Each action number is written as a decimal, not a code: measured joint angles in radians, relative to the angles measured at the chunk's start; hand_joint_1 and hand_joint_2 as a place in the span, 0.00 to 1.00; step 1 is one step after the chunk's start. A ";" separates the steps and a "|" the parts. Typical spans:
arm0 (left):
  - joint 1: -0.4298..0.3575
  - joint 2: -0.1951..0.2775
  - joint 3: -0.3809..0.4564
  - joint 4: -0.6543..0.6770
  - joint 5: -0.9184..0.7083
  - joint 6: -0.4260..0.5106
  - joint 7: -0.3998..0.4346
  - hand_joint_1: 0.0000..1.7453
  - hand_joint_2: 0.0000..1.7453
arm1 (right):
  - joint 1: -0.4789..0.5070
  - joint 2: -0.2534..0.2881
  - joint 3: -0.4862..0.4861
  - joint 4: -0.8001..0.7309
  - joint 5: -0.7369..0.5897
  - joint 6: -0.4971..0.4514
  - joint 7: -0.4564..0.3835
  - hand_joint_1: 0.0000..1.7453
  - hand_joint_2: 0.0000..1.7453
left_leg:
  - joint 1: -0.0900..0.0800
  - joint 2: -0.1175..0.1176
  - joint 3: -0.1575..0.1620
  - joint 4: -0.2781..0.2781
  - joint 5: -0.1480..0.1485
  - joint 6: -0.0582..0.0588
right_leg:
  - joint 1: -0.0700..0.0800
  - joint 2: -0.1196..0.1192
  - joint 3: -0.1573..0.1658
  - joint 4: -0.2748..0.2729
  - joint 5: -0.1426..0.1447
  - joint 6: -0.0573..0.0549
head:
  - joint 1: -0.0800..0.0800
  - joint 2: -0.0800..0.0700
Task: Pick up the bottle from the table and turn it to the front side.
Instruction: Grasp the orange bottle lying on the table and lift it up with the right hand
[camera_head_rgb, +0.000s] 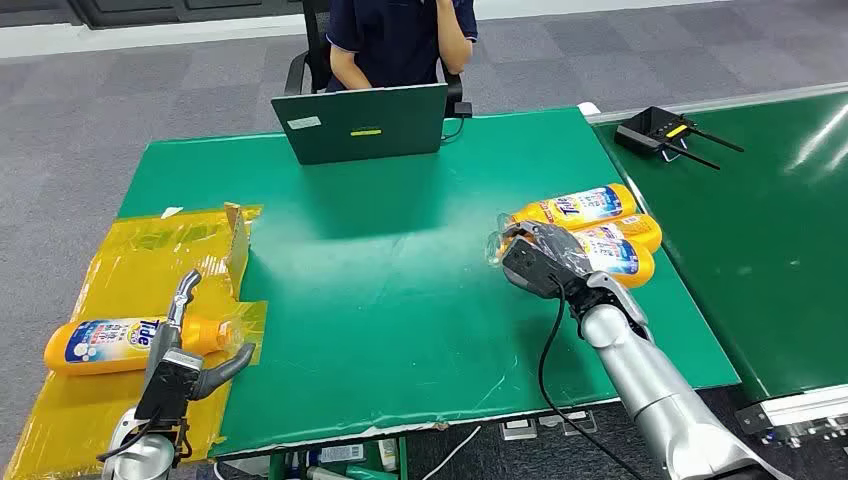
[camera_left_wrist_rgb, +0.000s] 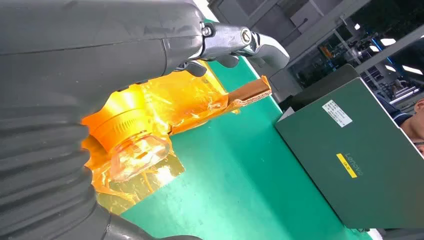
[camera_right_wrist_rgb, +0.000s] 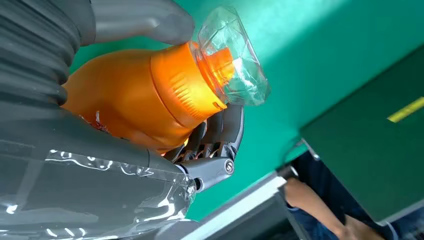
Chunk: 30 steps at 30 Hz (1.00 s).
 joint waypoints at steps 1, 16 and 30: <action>-0.001 0.000 -0.002 0.002 0.000 0.000 0.000 0.00 1.00 | -0.004 0.002 0.001 0.000 -0.003 -0.001 -0.002 1.00 1.00 | 0.000 0.000 0.000 0.000 0.000 0.000 | 0.000 0.000 0.000 0.000 0.000 0.000 | 0.000 0.000; -0.027 0.005 -0.033 0.042 0.003 0.015 -0.010 0.00 1.00 | -0.120 0.060 0.040 0.011 -0.070 -0.025 0.001 1.00 1.00 | 0.000 0.000 0.000 0.000 0.000 0.000 | 0.000 0.000 -0.001 0.000 0.000 0.000 | 0.000 0.000; -0.031 0.010 -0.041 0.054 0.003 0.017 -0.011 0.00 1.00 | -0.132 0.070 0.047 0.019 -0.075 -0.030 0.000 1.00 1.00 | 0.000 0.000 -0.001 0.000 0.000 0.000 | 0.000 0.000 -0.001 0.000 0.000 0.000 | 0.000 0.000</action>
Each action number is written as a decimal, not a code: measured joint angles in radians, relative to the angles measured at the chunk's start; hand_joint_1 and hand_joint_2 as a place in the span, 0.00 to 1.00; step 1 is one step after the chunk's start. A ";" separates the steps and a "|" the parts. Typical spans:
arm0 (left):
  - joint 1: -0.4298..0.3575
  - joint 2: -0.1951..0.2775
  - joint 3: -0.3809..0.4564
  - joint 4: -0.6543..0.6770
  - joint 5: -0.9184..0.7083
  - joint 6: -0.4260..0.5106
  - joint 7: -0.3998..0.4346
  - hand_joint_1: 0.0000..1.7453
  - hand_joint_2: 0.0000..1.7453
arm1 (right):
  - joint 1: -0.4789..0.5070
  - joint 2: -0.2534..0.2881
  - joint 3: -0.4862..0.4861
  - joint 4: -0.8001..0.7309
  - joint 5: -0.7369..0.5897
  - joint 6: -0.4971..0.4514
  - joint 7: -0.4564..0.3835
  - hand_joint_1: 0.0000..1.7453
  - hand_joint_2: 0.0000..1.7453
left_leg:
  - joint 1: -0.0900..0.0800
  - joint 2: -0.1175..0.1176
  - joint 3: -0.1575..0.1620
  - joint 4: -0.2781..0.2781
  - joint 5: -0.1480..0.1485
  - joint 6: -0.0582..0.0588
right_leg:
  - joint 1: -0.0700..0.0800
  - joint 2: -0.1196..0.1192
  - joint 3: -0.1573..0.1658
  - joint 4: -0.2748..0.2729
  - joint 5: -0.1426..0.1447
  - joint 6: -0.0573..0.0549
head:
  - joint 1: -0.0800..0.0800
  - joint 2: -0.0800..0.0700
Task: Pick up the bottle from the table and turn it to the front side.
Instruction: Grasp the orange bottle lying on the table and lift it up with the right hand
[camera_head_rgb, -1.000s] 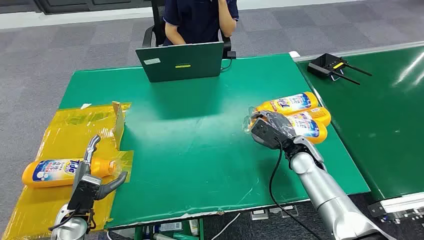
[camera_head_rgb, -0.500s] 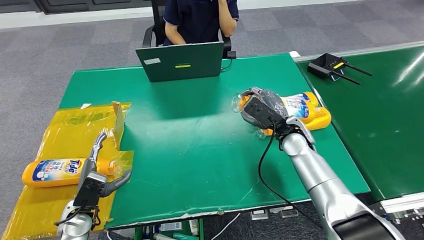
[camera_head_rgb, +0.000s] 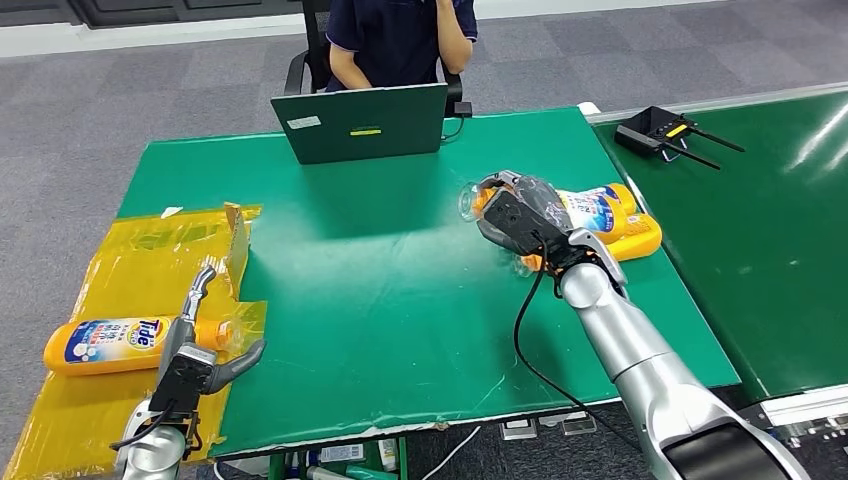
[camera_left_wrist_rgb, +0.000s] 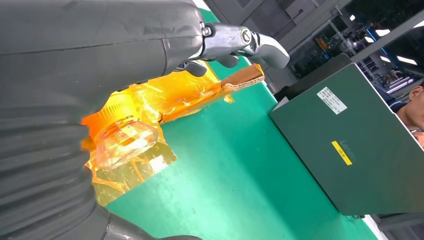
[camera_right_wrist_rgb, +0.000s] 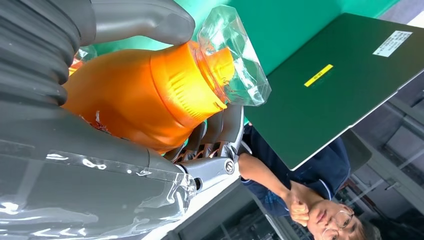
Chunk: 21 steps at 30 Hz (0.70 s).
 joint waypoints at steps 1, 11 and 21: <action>0.000 0.000 0.000 0.000 0.000 0.000 0.000 0.00 1.00 | 0.000 0.000 0.000 0.000 -0.001 0.000 0.000 1.00 1.00 | 0.000 0.000 0.000 0.000 0.000 0.000 | 0.000 0.000 0.000 0.000 0.000 0.000 | 0.000 0.000; -0.008 0.001 -0.008 0.008 0.005 0.004 0.000 0.00 1.00 | -0.033 0.030 0.000 0.010 -0.079 -0.038 -0.025 1.00 1.00 | 0.000 0.000 0.000 0.000 0.000 0.000 | 0.000 0.000 0.000 0.000 0.000 0.000 | 0.000 0.000; -0.043 0.005 -0.026 0.032 0.006 0.015 0.001 0.00 1.00 | -0.026 0.119 -0.023 0.004 -0.240 -0.019 -0.139 1.00 1.00 | 0.000 0.001 0.001 0.000 0.000 0.000 | 0.000 0.001 -0.001 0.000 0.000 0.000 | 0.000 0.000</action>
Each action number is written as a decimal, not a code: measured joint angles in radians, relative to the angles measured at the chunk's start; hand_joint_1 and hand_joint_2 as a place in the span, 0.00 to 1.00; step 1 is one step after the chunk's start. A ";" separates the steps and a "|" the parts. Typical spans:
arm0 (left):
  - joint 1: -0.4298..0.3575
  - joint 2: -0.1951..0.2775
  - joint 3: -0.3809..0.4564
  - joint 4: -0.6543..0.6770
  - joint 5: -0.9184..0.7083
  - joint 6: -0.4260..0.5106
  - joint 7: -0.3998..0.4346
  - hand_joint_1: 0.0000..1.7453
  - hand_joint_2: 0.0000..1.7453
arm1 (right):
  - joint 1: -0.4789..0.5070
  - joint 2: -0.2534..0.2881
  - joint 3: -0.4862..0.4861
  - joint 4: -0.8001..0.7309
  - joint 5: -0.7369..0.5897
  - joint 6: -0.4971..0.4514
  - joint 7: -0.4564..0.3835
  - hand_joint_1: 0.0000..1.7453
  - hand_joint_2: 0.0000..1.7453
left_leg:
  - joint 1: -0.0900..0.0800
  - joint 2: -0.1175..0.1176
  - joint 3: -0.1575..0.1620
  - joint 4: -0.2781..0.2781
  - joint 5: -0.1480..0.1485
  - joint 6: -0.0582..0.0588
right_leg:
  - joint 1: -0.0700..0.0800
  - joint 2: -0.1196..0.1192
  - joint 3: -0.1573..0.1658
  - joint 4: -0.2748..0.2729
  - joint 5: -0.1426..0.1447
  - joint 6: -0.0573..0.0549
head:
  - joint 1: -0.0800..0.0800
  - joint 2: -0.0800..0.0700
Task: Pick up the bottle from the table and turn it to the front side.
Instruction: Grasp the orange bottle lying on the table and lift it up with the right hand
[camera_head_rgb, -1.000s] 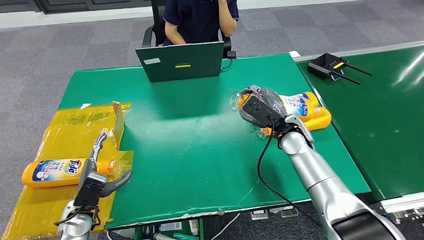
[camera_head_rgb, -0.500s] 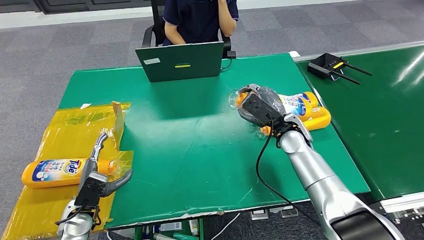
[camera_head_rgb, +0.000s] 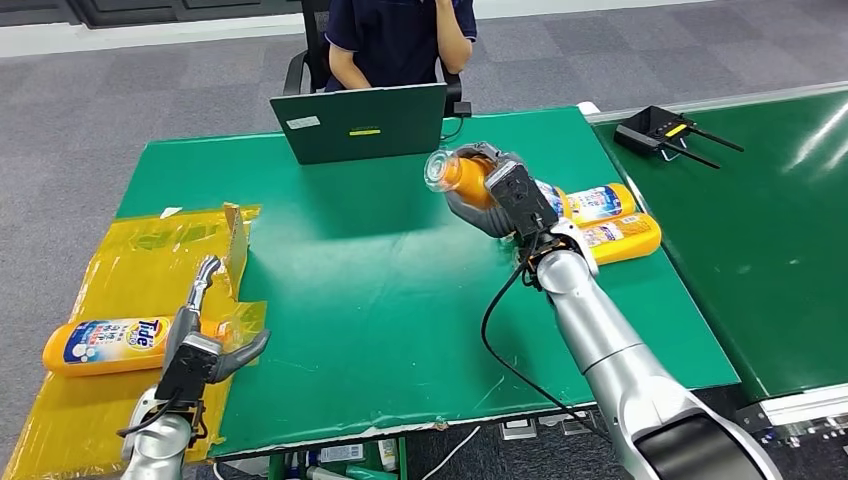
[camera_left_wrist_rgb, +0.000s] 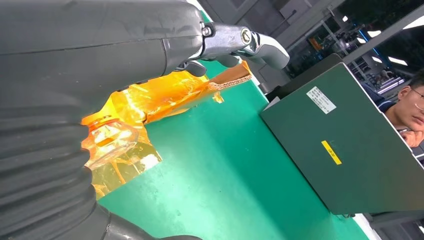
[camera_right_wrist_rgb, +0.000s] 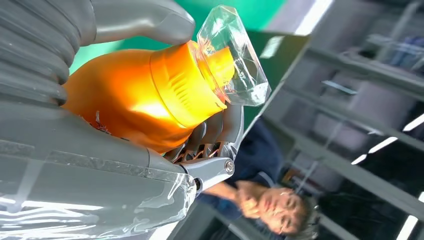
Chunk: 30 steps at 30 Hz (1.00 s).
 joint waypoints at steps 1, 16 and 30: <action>0.000 0.000 -0.002 0.001 0.001 0.001 0.000 0.00 1.00 | 0.007 0.011 -0.003 -0.008 -0.008 0.003 -0.002 1.00 1.00 | 0.000 0.000 0.000 0.000 0.000 0.000 | 0.000 0.000 0.000 0.000 0.000 0.000 | 0.000 0.000; -0.019 0.007 -0.028 0.024 0.009 0.007 -0.002 0.00 1.00 | 0.104 0.089 -0.028 -0.099 -0.080 0.052 -0.024 1.00 1.00 | 0.000 0.000 0.000 0.000 0.000 0.000 | 0.000 0.000 0.000 0.000 0.000 0.000 | 0.000 0.000; -0.027 0.005 -0.041 0.026 0.005 0.007 -0.001 0.00 1.00 | 0.147 0.130 -0.029 -0.116 -0.115 0.077 -0.041 1.00 1.00 | 0.000 0.000 0.000 0.000 0.000 0.000 | 0.000 0.000 0.000 0.000 0.000 0.000 | 0.000 0.000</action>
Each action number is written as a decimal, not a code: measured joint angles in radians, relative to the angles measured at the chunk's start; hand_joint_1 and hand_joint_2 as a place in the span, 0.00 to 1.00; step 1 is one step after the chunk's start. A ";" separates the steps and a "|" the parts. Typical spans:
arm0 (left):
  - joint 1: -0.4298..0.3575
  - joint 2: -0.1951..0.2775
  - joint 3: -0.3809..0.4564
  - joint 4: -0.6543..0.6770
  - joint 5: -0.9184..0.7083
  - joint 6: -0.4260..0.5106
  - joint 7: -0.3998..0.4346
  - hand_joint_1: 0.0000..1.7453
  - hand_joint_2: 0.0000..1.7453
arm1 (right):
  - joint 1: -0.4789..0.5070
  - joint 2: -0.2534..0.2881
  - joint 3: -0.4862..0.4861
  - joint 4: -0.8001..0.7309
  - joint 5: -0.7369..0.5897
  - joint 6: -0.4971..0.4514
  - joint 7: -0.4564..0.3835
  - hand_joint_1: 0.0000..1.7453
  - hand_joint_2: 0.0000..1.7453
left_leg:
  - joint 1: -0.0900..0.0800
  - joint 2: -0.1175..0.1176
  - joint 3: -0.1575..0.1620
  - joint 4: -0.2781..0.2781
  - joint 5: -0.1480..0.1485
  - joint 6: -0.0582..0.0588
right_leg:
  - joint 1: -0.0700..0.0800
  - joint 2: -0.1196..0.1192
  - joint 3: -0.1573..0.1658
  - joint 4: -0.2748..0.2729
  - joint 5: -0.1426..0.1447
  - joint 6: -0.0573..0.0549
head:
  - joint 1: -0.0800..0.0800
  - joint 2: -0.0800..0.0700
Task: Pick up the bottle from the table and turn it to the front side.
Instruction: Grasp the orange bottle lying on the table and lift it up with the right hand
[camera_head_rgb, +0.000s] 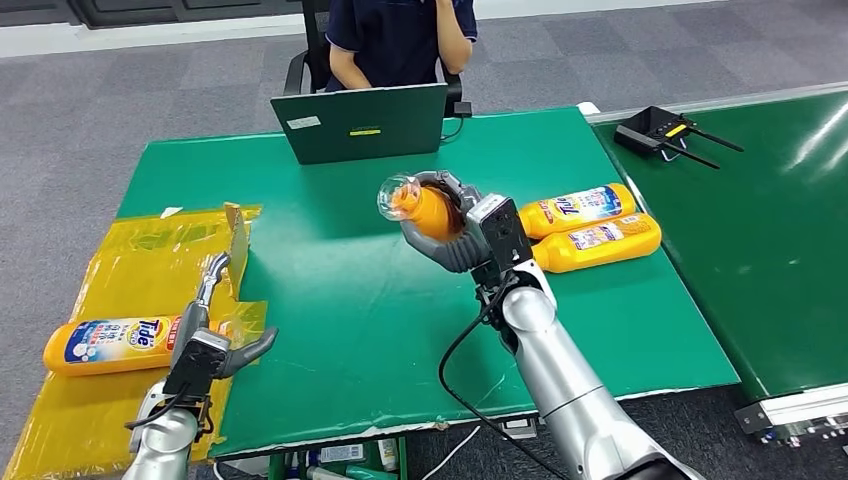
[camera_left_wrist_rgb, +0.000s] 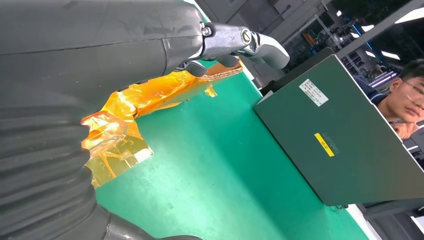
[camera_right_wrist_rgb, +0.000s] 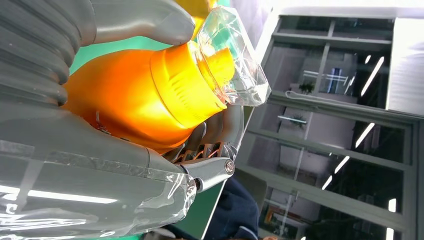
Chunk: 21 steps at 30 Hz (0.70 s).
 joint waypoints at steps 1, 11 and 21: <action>-0.005 0.000 -0.004 0.001 -0.001 -0.001 0.001 0.00 1.00 | 0.000 0.004 0.000 0.000 -0.003 0.001 -0.001 1.00 1.00 | 0.000 0.000 0.000 0.000 0.000 0.000 | 0.000 0.000 0.000 0.000 0.000 0.000 | 0.000 0.000; -0.027 0.000 -0.026 0.019 0.003 -0.048 0.002 0.00 1.00 | 0.000 0.023 0.000 0.000 -0.012 0.011 -0.010 1.00 1.00 | 0.000 0.000 0.000 0.000 0.000 0.000 | 0.000 0.000 0.000 0.000 0.000 0.000 | 0.000 0.000; -0.058 -0.001 -0.062 0.040 0.048 -0.134 -0.003 0.00 1.00 | -0.014 0.035 0.000 -0.001 -0.006 0.010 0.001 1.00 1.00 | 0.000 0.000 0.000 0.000 0.000 0.000 | 0.000 0.000 0.000 0.000 0.000 0.000 | 0.000 0.000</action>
